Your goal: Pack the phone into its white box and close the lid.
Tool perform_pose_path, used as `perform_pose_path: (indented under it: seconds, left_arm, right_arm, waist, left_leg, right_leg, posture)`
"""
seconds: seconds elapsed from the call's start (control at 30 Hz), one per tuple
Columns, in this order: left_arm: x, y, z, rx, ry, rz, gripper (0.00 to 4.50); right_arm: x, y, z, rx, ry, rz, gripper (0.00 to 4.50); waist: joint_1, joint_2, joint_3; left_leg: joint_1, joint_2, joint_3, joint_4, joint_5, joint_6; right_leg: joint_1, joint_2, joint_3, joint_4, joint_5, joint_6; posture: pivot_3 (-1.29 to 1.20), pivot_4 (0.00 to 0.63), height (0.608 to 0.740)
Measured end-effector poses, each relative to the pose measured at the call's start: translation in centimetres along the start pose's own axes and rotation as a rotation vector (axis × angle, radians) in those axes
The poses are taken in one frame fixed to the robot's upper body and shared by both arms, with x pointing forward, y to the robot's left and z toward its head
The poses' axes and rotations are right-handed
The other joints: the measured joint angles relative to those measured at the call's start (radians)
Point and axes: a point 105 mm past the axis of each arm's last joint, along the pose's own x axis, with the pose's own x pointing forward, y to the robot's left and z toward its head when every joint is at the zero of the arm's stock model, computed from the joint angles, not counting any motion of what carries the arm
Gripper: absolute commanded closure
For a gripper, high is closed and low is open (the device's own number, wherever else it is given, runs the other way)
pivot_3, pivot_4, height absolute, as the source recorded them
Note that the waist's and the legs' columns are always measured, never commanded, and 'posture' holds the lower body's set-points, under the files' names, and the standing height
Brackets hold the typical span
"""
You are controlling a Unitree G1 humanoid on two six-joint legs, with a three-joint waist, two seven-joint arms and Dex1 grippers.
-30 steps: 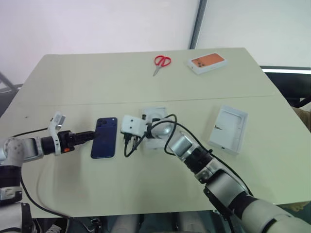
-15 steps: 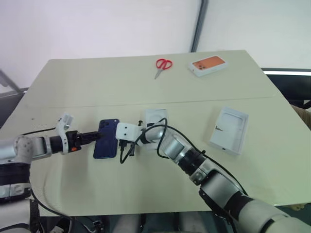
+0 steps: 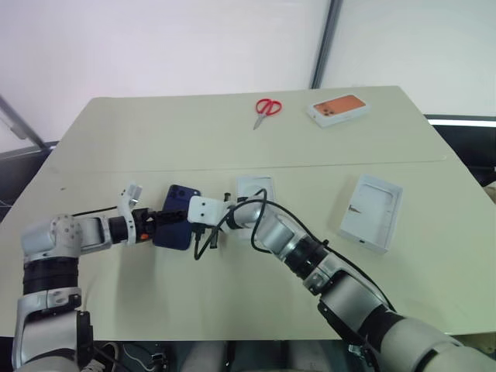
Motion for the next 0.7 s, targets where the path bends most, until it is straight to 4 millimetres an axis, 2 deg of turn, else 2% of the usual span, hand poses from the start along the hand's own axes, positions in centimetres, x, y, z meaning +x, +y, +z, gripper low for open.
perform_pose_path:
  seconds: [0.2, 0.3, 0.43, 0.47, 0.53, 0.7]
  left_arm:
    - [-0.2, 0.2, 0.1, -0.040, -0.017, -0.016, 0.16]
    - [-0.4, 0.6, 0.0, -0.066, -0.027, -0.015, 0.98]
    - [-0.3, 1.4, -0.6, -0.103, -0.019, 0.006, 2.89]
    - [-0.2, 1.5, -0.8, -0.111, -0.015, 0.006, 3.55]
    - [0.0, 1.2, -1.1, -0.139, -0.014, -0.034, 4.41]
    - [0.0, 1.1, -1.5, -0.148, -0.007, -0.045, 4.47]
  right_arm:
    - [0.0, 0.1, 0.0, 0.001, -0.002, -0.001, 4.42]
    - [-0.1, 0.1, -0.1, 0.001, -0.001, -0.003, 4.50]
    - [-0.2, 0.1, -0.1, 0.003, -0.004, -0.001, 4.50]
    - [-0.2, 0.1, -0.1, 0.004, -0.003, -0.001, 4.50]
    - [-0.3, 0.1, -0.1, 0.005, -0.002, -0.003, 4.50]
    - [-0.5, -0.1, -0.3, 0.023, -0.006, -0.012, 4.50]
  waist:
    - [-0.002, 0.000, 0.000]
    - [-0.005, -0.001, 0.000]
    - [-0.007, -0.002, 0.001]
    - [-0.007, -0.002, 0.001]
    - [-0.006, -0.003, 0.001]
    - [-0.008, -0.004, 0.001]
  left_leg:
    - [0.000, 0.000, 0.000, 0.000, 0.000, 0.000]
    - [0.000, 0.000, 0.000, -0.001, 0.000, 0.000]
    - [-0.001, 0.000, 0.000, -0.001, 0.000, 0.000]
    - [-0.001, 0.000, 0.000, -0.001, 0.000, 0.000]
    - [-0.001, 0.000, 0.000, -0.001, 0.000, 0.000]
    - [-0.001, 0.000, 0.000, -0.002, 0.000, 0.000]
  right_leg:
    - [0.000, 0.000, 0.000, 0.000, 0.000, 0.000]
    - [-0.001, 0.000, 0.000, 0.000, 0.000, 0.000]
    - [-0.002, 0.000, 0.000, -0.001, 0.000, 0.000]
    - [-0.002, 0.000, 0.000, -0.001, 0.000, 0.000]
    - [-0.002, 0.000, 0.000, -0.001, 0.000, 0.000]
    - [-0.002, 0.000, 0.000, -0.001, 0.000, 0.000]
  posture:
    - [0.00, 0.150, 0.740]
    - [0.00, 0.150, 0.740]
    - [0.00, 0.150, 0.740]
    - [0.00, 0.150, 0.740]
    - [0.00, 0.150, 0.740]
    - [0.00, 0.150, 0.740]
